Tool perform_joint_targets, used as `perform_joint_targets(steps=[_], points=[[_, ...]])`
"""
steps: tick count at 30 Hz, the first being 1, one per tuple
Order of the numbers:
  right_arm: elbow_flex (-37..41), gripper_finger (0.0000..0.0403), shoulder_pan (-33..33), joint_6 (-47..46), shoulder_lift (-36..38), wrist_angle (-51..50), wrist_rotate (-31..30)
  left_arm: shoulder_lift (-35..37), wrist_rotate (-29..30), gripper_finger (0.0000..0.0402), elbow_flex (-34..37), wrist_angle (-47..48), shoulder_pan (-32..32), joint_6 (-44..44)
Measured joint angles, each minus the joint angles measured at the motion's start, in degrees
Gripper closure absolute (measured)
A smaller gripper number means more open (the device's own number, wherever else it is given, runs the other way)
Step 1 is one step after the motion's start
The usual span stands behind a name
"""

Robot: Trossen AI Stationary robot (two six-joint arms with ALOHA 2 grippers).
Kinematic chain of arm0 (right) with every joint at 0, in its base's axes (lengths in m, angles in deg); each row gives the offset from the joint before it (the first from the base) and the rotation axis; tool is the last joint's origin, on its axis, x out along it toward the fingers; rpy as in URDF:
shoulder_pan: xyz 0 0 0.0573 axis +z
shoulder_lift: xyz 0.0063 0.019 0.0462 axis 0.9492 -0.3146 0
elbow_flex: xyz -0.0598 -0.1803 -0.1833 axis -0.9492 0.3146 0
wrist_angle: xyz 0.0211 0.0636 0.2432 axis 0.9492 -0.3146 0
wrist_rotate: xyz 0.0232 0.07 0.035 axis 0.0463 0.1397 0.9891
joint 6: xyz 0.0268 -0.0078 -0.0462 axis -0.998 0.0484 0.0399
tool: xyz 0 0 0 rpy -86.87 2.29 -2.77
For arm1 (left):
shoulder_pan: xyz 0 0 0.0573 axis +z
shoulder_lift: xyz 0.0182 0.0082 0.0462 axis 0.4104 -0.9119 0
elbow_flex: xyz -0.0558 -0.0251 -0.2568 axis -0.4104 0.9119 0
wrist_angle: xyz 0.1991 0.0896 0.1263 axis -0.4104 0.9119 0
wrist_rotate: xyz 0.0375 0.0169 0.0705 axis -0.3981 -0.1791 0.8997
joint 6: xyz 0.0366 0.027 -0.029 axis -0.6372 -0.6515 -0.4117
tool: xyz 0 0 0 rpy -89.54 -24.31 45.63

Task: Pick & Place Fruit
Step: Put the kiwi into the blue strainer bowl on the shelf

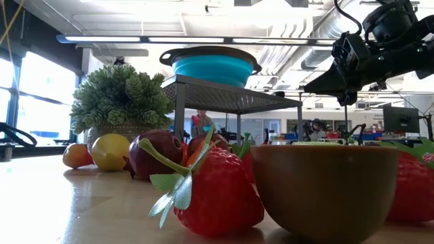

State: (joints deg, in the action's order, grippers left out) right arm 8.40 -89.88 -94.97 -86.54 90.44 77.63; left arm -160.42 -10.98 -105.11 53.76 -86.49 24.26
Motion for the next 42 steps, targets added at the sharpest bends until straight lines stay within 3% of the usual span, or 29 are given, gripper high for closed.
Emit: perform_joint_targets(steps=[10,14,33,37,42], points=[[0.0,0.04,0.0,1.0,0.0,0.0,0.0,4.1,0.1,0.0178,0.0,4.5,0.0,-0.3],[0.0,0.04,0.0,1.3,0.0,0.0,0.0,7.0,3.1,0.0178,0.0,5.6,0.0,0.4],[0.0,0.04,0.0,1.6,0.0,0.0,0.0,22.4,36.3,0.0178,0.0,5.2,0.7,-6.1],[0.0,0.0401,0.0,2.2,0.0,0.0,-0.6,23.8,37.4,0.0178,0.0,3.8,5.0,-11.0],[0.0,0.0401,0.0,2.6,0.0,0.4,-1.7,23.8,36.2,0.0178,0.0,-6.1,13.6,-26.1]])
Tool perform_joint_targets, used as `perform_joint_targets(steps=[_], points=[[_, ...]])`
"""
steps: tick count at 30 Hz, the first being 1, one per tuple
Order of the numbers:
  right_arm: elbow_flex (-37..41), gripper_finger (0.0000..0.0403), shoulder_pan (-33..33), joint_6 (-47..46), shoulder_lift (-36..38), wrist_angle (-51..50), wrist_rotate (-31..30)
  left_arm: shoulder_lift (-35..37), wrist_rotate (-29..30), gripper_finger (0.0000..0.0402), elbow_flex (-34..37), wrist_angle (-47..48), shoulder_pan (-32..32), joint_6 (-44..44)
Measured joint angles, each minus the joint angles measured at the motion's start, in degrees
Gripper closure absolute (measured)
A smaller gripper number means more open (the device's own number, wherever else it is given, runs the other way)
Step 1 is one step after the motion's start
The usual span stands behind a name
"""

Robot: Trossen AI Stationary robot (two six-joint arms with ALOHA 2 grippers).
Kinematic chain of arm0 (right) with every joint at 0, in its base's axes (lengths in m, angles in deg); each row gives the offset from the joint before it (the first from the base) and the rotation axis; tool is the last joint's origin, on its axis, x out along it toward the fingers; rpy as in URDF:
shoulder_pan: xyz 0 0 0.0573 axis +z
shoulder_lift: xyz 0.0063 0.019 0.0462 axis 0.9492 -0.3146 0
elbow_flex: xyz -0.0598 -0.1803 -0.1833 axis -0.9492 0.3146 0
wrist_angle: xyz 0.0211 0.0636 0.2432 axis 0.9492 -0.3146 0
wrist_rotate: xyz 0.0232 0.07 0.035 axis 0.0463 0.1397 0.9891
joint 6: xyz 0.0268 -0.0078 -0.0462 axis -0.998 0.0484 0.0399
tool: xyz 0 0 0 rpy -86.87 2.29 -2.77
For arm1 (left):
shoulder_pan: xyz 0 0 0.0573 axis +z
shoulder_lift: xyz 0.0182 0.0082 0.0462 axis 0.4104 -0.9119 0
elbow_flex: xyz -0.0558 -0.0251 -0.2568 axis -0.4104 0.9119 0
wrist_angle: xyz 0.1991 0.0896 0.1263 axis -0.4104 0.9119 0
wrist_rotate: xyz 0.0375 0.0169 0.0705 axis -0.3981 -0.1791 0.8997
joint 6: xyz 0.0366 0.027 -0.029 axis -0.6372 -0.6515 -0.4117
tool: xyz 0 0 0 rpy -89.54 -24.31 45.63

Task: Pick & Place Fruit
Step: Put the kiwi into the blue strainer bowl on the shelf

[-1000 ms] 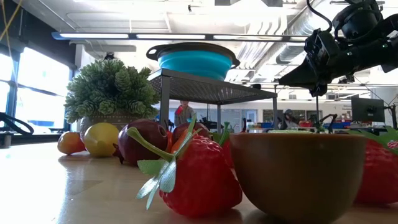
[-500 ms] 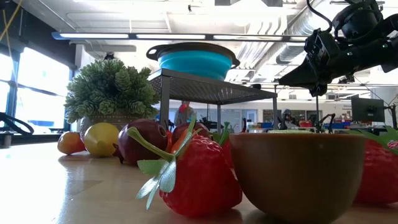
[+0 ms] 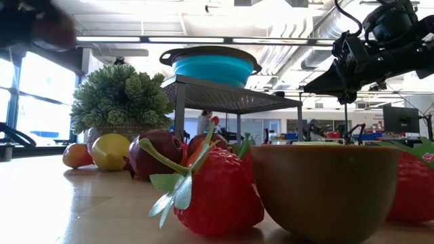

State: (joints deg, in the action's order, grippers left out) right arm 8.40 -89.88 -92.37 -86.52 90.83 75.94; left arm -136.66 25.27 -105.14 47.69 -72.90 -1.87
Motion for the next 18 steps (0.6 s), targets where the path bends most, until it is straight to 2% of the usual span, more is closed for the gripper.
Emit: perform_joint_targets(steps=[7,15,18], points=[[0.0,0.0401,0.0,0.0,0.0,0.0,0.0,0.0,-3.2,0.0178,-0.4,-17.2,12.2,-26.4],[0.0,0.0401,0.0,-0.2,0.0,0.0,1.6,0.0,-9.6,0.0178,-5.4,-18.7,24.4,-42.2],[0.0,0.0401,0.0,-0.2,0.0,0.0,1.8,0.0,-10.1,0.0178,-7.2,-18.7,28.1,-46.6]])
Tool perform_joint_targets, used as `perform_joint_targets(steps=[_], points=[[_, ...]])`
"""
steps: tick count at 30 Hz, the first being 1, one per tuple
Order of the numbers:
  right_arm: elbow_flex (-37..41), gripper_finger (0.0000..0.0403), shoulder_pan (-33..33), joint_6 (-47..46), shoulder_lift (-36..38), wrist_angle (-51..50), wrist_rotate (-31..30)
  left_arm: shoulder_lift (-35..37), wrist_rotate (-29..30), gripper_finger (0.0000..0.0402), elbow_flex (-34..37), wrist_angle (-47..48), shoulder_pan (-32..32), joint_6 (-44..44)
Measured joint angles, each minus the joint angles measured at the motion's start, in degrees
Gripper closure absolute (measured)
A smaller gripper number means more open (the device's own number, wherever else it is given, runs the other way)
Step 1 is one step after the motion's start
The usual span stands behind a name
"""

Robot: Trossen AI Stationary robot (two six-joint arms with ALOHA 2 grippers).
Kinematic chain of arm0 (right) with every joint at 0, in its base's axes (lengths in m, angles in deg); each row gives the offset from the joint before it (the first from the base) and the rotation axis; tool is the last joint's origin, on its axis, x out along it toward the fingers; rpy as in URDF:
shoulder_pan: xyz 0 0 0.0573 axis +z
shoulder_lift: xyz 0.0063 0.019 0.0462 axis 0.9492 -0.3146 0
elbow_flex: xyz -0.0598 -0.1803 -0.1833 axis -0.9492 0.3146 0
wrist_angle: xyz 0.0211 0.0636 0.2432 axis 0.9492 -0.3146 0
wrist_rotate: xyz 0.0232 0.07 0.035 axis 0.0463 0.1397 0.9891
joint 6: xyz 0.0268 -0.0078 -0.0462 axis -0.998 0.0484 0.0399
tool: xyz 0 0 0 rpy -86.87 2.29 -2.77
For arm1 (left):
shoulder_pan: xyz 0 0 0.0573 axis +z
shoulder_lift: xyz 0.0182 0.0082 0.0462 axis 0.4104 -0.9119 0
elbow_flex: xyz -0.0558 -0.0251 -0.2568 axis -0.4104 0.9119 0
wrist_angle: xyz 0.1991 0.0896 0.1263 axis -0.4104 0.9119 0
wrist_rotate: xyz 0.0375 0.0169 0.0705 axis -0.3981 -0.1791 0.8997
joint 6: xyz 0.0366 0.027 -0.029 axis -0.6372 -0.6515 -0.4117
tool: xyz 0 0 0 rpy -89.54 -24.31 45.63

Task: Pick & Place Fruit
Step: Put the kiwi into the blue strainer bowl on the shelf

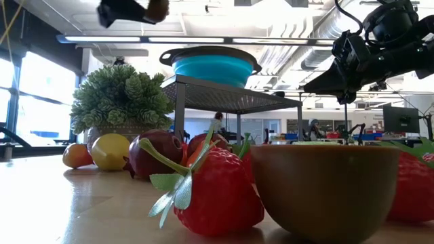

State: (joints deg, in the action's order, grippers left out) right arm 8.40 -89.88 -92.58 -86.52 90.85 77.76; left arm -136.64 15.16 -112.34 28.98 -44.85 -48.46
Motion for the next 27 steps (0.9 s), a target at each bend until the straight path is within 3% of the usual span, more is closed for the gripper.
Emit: perform_joint_targets(steps=[11,27], points=[[0.0,0.0401,0.5,-1.5,0.0,0.0,0.0,-0.9,-1.9,0.0178,-6.0,0.0,13.8,-10.7],[0.0,0.0401,1.7,-1.3,0.0,-0.3,-0.3,-14.1,-17.6,0.0178,-19.8,0.4,31.5,-18.5]])
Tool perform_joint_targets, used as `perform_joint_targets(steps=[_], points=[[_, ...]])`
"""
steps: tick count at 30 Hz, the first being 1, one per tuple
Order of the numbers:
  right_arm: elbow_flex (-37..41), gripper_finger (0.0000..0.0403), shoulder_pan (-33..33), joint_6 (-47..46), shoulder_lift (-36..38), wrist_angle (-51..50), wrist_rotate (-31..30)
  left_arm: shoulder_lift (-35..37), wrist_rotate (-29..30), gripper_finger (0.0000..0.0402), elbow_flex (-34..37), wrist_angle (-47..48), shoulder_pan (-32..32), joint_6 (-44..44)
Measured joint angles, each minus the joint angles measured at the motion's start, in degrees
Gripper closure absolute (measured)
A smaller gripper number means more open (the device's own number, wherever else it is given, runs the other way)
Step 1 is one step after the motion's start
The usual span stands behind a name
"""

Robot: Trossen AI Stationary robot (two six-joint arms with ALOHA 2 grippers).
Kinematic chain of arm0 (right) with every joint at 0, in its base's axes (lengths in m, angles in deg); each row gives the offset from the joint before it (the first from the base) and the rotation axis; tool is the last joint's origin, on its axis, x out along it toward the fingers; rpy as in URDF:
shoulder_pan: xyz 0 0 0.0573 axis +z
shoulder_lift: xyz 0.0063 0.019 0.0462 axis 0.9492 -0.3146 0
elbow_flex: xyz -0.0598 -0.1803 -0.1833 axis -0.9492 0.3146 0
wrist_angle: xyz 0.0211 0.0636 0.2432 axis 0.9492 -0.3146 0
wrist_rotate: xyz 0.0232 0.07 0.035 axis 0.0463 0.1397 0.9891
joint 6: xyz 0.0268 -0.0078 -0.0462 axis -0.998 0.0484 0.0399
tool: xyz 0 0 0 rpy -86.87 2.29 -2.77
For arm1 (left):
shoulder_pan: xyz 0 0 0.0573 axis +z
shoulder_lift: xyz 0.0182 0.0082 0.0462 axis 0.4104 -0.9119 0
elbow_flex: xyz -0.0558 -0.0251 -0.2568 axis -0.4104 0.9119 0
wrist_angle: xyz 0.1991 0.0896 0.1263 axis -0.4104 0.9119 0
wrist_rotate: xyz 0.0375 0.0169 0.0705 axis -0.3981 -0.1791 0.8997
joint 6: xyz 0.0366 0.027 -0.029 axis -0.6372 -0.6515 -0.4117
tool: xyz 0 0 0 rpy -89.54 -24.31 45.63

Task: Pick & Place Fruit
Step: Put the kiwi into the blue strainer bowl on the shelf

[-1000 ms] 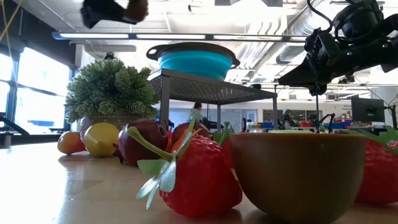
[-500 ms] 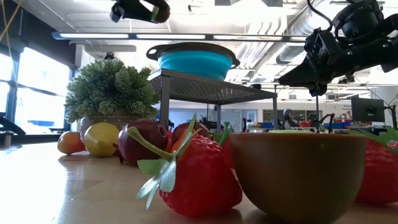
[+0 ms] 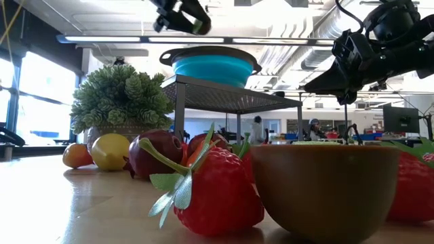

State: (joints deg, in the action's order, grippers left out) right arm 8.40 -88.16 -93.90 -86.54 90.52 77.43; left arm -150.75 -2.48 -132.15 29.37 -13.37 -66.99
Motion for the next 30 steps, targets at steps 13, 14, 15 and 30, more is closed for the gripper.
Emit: perform_joint_targets(steps=[13,14,15,30], points=[[0.0,0.0401,0.0,0.4,0.0,-0.8,0.0,-13.1,-5.3,0.0168,-6.4,1.7,8.1,1.4],[0.0,0.04,0.0,0.4,0.0,-1.0,0.0,-13.9,-5.3,0.0167,-6.3,2.2,8.1,2.2],[0.0,0.04,0.0,0.4,0.0,-1.3,0.0,-14.6,-5.4,0.0166,-6.3,2.2,8.3,2.9],[0.0,0.04,0.0,0.4,0.0,-1.4,-0.2,-17.6,-5.5,0.0162,-6.3,3.0,8.3,6.4]])
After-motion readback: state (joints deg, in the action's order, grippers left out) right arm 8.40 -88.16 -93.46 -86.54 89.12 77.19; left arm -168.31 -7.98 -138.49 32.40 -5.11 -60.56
